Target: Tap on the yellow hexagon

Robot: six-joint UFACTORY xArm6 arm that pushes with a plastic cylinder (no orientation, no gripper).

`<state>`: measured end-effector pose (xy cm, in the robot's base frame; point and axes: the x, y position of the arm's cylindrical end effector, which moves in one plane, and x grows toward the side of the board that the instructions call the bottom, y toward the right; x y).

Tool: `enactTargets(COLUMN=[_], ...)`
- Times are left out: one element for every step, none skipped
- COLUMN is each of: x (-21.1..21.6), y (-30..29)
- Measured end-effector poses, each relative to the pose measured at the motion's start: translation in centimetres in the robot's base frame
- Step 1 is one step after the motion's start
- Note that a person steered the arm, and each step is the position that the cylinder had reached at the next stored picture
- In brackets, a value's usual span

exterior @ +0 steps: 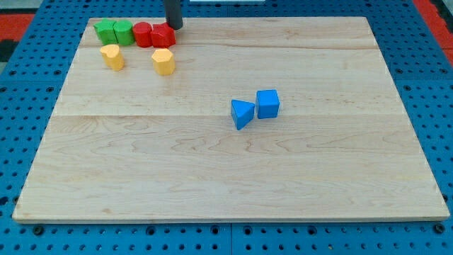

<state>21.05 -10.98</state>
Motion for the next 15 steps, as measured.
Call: enactTargets(x=[-0.1,-0.9,2.5,5.4,6.1,6.0,6.0,6.0,6.0,6.0,6.0,6.0,6.7,6.9,7.3], y=[0.1,6.1,6.3,4.1,5.2,6.3,5.9,5.2,5.0,4.9,4.8,4.8,4.8,4.4,3.3])
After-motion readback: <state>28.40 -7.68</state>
